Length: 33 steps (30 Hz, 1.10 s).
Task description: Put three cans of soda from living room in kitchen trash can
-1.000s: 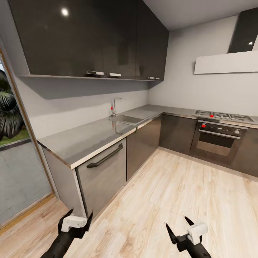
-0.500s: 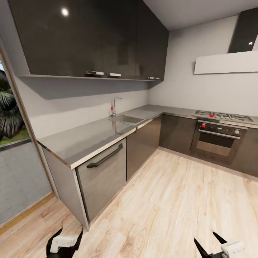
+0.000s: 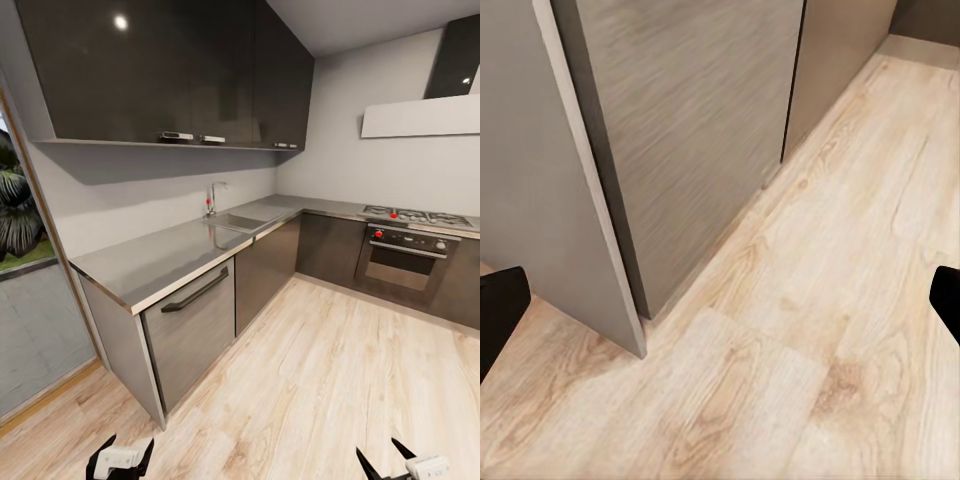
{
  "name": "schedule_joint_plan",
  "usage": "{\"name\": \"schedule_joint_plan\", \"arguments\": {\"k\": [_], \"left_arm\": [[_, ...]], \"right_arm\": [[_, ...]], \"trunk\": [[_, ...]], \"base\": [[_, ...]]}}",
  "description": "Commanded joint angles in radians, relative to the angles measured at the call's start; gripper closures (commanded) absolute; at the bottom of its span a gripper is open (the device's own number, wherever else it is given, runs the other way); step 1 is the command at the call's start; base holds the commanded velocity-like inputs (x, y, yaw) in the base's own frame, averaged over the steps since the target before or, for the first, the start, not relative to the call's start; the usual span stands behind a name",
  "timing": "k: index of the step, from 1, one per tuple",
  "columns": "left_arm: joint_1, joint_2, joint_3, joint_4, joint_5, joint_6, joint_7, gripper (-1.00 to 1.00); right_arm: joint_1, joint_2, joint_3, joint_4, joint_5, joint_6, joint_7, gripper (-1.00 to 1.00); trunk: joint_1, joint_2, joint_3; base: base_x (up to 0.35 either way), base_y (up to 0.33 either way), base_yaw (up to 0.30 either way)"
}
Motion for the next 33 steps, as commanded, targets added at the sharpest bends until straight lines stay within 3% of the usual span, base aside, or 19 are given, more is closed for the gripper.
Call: {"name": "schedule_joint_plan", "arguments": {"k": [1, 33], "left_arm": [[0.000, 0.000, 0.000, 0.000, 0.000, 0.000, 0.000, -1.00], [0.000, 0.000, 0.000, 0.050, -0.003, 0.000, 0.003, -1.00]], "right_arm": [[0.000, 0.001, 0.000, 0.002, 0.000, 0.000, 0.000, -1.00], [-0.002, 0.018, 0.022, 0.012, 0.000, 0.000, -0.003, -1.00]], "trunk": [[0.000, 0.000, 0.000], [0.000, 0.000, 0.000]], "base": [[0.000, 0.000, 0.000], [0.000, 0.000, -0.003]]}}
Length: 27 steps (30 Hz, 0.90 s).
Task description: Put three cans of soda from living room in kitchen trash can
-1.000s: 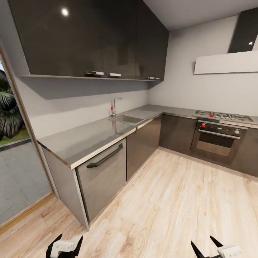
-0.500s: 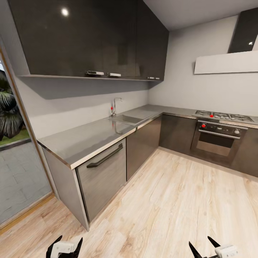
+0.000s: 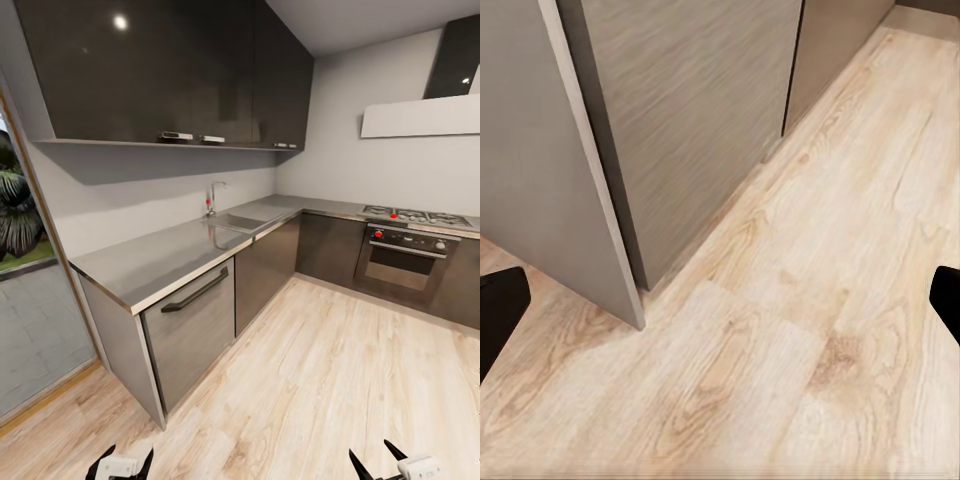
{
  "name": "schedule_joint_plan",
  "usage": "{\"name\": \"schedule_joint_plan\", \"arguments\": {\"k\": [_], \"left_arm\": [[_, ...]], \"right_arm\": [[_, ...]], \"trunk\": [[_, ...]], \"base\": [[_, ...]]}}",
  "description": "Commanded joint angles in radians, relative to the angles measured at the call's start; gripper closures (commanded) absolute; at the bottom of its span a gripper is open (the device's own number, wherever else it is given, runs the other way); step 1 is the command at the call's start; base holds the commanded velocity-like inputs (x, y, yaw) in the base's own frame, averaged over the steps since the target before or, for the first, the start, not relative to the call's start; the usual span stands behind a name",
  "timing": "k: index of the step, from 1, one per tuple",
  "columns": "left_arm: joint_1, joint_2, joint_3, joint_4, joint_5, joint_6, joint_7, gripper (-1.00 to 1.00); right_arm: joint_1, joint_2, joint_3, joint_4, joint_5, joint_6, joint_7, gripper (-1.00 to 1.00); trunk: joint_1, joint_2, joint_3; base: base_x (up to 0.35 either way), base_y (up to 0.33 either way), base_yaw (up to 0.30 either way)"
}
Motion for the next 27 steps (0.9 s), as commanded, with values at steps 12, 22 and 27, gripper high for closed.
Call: {"name": "schedule_joint_plan", "arguments": {"k": [12, 22, 27], "left_arm": [[0.000, 0.000, 0.000, 0.011, 0.000, 0.000, 0.000, -1.00], [0.000, 0.000, 0.000, 0.012, 0.000, -0.001, 0.000, -1.00], [0.000, 0.000, 0.000, 0.012, 0.000, -0.001, 0.000, -1.00]], "right_arm": [[-0.002, 0.000, 0.010, -0.001, -0.005, 0.004, -0.002, -1.00], [-0.004, 0.002, 0.013, 0.000, -0.008, 0.009, -0.003, -1.00], [-0.005, 0.002, 0.012, 0.001, -0.010, 0.011, -0.004, -1.00]], "trunk": [[0.000, 0.000, 0.006], [0.000, 0.000, 0.004], [0.000, 0.000, -0.001]], "base": [[0.000, 0.000, -0.148], [0.000, 0.000, -0.072], [0.000, 0.000, -0.150]]}}
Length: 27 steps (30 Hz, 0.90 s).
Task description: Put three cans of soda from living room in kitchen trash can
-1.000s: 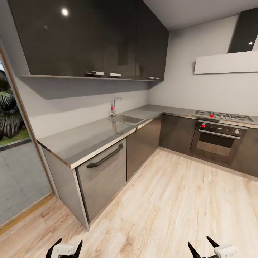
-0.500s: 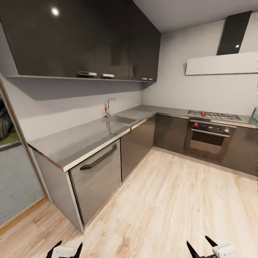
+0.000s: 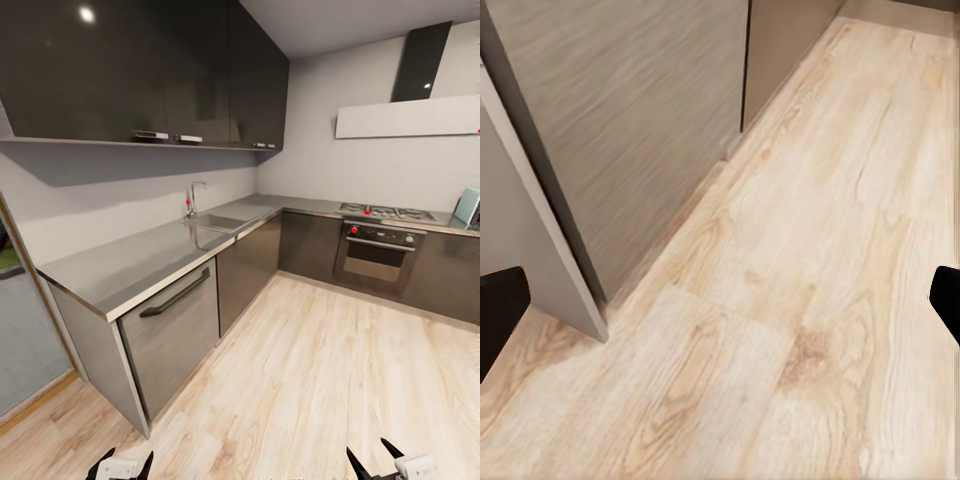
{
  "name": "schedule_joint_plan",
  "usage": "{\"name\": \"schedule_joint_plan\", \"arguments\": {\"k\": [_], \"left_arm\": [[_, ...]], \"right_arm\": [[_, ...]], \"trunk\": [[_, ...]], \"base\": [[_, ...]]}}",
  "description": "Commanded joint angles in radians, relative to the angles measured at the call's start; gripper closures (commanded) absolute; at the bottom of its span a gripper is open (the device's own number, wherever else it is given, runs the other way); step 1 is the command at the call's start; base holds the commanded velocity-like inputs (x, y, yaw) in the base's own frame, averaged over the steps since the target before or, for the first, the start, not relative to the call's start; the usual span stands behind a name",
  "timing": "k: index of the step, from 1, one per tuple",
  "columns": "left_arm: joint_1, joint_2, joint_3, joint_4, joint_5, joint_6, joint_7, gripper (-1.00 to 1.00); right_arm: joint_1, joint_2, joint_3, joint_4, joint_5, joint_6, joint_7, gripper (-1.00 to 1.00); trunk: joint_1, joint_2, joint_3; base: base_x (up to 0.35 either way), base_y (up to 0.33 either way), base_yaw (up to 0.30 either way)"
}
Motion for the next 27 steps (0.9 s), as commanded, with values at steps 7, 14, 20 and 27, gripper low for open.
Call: {"name": "schedule_joint_plan", "arguments": {"k": [7, 14, 20, 27], "left_arm": [[0.000, 0.000, 0.000, 0.000, 0.000, -0.001, 0.000, -1.00], [0.000, 0.000, 0.000, 0.000, 0.000, 0.000, -0.001, -1.00], [0.000, 0.000, 0.000, 0.000, 0.000, 0.000, 0.000, -1.00], [0.000, 0.000, 0.000, 0.000, 0.001, 0.000, -0.002, -1.00]], "right_arm": [[-0.001, -0.001, 0.000, 0.009, -0.001, 0.001, 0.000, -1.00], [-0.001, -0.001, -0.003, 0.017, -0.001, 0.001, 0.000, -1.00], [-0.001, -0.002, -0.004, 0.023, -0.001, 0.001, 0.000, -1.00], [-0.001, -0.002, -0.005, 0.025, -0.001, 0.001, 0.000, -1.00]], "trunk": [[0.000, 0.000, -0.008], [0.000, 0.000, -0.015], [0.000, 0.000, -0.021], [0.000, 0.000, -0.027]], "base": [[0.000, 0.000, -0.175], [0.000, 0.000, -0.187], [0.000, 0.000, -0.193], [0.000, 0.000, -0.200]]}}
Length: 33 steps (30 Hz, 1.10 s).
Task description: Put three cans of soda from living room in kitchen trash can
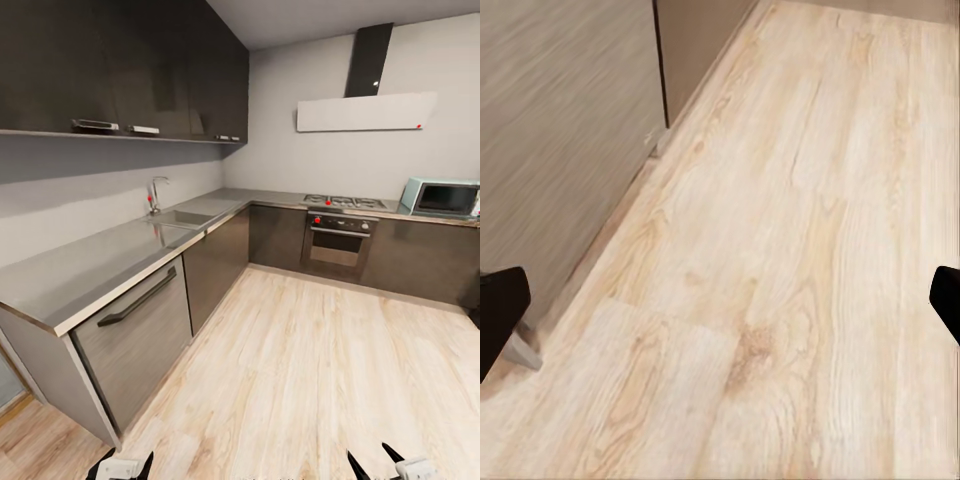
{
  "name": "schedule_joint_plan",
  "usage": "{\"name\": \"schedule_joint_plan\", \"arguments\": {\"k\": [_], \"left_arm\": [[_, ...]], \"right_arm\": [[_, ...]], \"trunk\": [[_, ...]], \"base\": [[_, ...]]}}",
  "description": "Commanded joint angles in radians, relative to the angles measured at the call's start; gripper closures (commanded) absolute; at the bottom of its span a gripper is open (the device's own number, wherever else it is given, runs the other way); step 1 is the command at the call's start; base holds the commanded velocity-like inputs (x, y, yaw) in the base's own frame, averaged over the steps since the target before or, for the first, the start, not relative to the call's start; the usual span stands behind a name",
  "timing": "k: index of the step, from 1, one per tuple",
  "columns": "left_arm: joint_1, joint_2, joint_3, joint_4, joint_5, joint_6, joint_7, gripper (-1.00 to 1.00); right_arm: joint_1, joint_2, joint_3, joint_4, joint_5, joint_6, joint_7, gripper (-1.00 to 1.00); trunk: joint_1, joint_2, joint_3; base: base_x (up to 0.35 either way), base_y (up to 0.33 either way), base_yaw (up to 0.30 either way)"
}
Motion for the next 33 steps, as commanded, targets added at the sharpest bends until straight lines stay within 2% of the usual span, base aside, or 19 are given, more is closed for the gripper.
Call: {"name": "schedule_joint_plan", "arguments": {"k": [1, 5, 15, 20, 33], "left_arm": [[0.000, 0.000, 0.000, 0.000, 0.000, 0.000, 0.000, -1.00], [0.000, 0.001, -0.003, 0.000, -0.001, 0.000, -0.002, -1.00], [0.000, 0.002, -0.009, 0.000, -0.002, -0.001, -0.004, -1.00], [0.000, 0.002, -0.009, 0.001, -0.002, -0.013, -0.003, -1.00], [-0.001, 0.003, -0.010, 0.005, -0.009, -0.020, -0.002, -1.00]], "right_arm": [[0.000, 0.000, 0.000, 0.000, 0.000, 0.000, 0.000, -1.00], [0.000, 0.000, -0.001, 0.001, 0.000, 0.000, 0.000, -1.00], [0.000, 0.001, -0.003, 0.001, 0.000, -0.001, 0.000, -1.00], [0.000, 0.001, -0.003, 0.001, 0.001, -0.001, 0.000, -1.00], [0.000, 0.001, -0.002, 0.006, 0.001, -0.001, -0.001, -1.00]], "trunk": [[0.000, 0.000, -0.001], [0.000, 0.000, -0.004], [0.000, 0.000, -0.005], [0.000, 0.000, -0.005], [0.000, 0.000, -0.005]], "base": [[0.000, 0.000, -0.210], [0.000, 0.053, -0.215], [0.000, 0.241, -0.234], [-0.002, 0.059, -0.239], [-0.150, -0.174, -0.239]]}}
